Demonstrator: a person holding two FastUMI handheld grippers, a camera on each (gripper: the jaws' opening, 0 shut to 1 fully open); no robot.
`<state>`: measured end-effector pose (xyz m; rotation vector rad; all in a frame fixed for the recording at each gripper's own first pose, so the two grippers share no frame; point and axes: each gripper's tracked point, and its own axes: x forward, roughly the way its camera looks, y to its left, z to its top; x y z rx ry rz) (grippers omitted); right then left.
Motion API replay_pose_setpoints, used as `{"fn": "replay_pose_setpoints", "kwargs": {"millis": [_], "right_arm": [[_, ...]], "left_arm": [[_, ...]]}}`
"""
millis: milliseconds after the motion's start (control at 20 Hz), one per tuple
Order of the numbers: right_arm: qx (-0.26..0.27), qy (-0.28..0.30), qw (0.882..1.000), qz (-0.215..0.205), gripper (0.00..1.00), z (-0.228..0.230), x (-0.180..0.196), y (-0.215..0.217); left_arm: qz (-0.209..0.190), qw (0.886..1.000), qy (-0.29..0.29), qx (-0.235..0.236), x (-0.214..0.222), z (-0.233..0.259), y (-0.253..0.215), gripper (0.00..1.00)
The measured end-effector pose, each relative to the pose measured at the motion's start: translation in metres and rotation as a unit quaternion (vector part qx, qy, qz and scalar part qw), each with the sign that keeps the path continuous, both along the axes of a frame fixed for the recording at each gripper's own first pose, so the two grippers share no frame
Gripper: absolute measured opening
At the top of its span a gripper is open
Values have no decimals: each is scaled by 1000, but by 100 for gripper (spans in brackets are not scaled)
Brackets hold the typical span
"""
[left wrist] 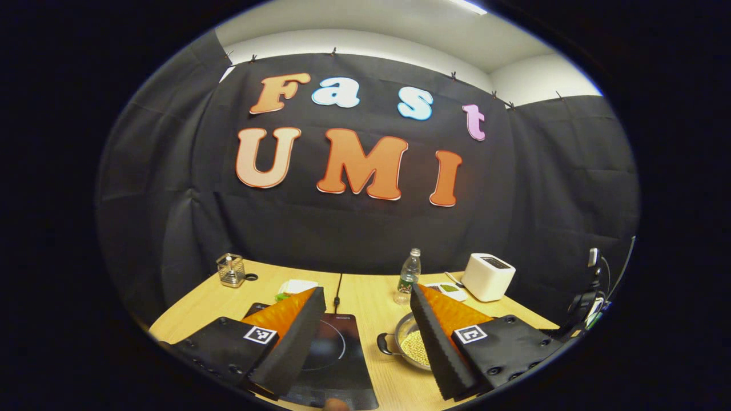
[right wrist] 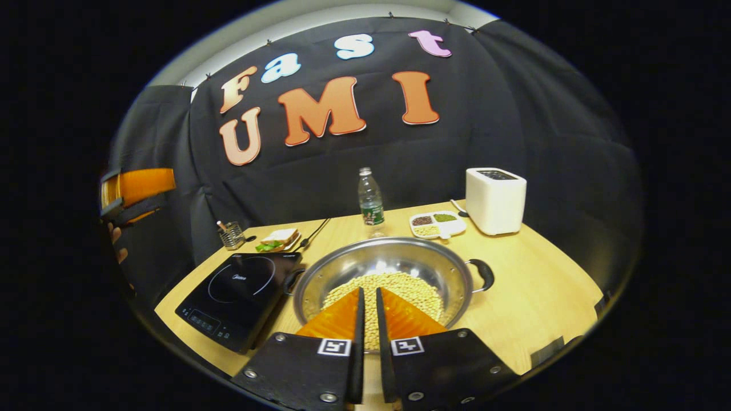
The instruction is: First push the handle of the pot to place it horizontally, then grasp the pot with both hands and set it on the induction cooktop.
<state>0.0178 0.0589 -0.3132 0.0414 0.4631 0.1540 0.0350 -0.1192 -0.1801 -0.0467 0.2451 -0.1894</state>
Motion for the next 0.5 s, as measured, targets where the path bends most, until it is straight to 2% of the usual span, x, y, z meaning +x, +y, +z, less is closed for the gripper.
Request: {"fn": "replay_pose_setpoints", "kwargs": {"millis": [50,200,400,500], "right_arm": [[-5,-1,1000,-8,20,1,3,-9],[-27,-5,999,-29,67,0,17,-34],[-41,1,998,-52,94,-8,34,-56],[-40,8,997,-62,95,-15,44,-64]], "left_arm": [[-6,1000,10,0,4,-11,-7,97],[-21,999,46,-2,18,-48,-26,98],[-36,996,80,19,37,-95,-45,98],[-45,993,102,34,43,-120,-53,98]]}}
